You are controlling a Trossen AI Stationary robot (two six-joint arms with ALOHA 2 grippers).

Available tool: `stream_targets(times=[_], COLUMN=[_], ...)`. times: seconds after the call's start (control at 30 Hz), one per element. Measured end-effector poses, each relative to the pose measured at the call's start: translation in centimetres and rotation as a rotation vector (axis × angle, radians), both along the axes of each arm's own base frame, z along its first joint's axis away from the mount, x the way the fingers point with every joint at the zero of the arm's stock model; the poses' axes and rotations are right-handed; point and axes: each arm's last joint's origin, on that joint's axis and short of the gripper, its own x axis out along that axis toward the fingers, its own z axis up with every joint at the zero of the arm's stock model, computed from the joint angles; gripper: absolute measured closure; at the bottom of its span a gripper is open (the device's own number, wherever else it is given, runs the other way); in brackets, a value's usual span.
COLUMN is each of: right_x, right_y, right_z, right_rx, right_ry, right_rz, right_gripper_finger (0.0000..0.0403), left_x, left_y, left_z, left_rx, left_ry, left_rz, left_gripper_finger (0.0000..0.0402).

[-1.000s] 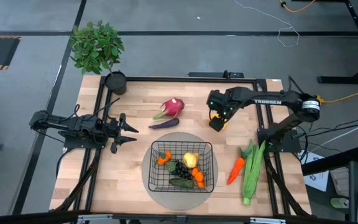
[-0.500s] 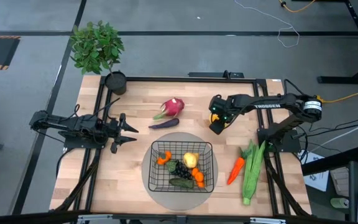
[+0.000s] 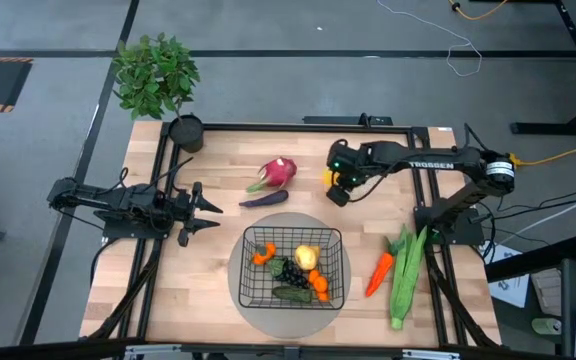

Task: Build produce basket
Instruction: Put the yellow starfruit into the black wire basket, then put the violet eggplant into the black wire basket

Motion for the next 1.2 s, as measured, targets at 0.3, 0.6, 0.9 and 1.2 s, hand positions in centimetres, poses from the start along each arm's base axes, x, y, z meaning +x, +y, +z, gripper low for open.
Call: stream_targets(times=[0.3,0.6,0.9,1.2], right_x=[3.8,4.7,5.6,7.5], right_y=[7.1,14.2,15.7,16.2], right_z=[7.6,10.6,11.5,10.0], right_rx=[0.044,-0.011,-0.055,-0.041], right_ry=[-0.312,-0.557,-0.708,-0.723], right_rz=[0.367,0.702,0.78,0.773], right_gripper_finger=[0.0397,0.0384,0.034,0.0215], left_x=[0.0,0.0,0.0,0.0], left_y=[0.0,0.0,0.0,0.0], left_z=[0.0,0.0,0.0,0.0], left_rx=[0.0,0.0,0.0,0.0], left_ry=[0.0,0.0,0.0,0.0], left_rz=[0.0,0.0,0.0,0.0], left_gripper_finger=[0.0232,0.0232,0.0232,0.0232])
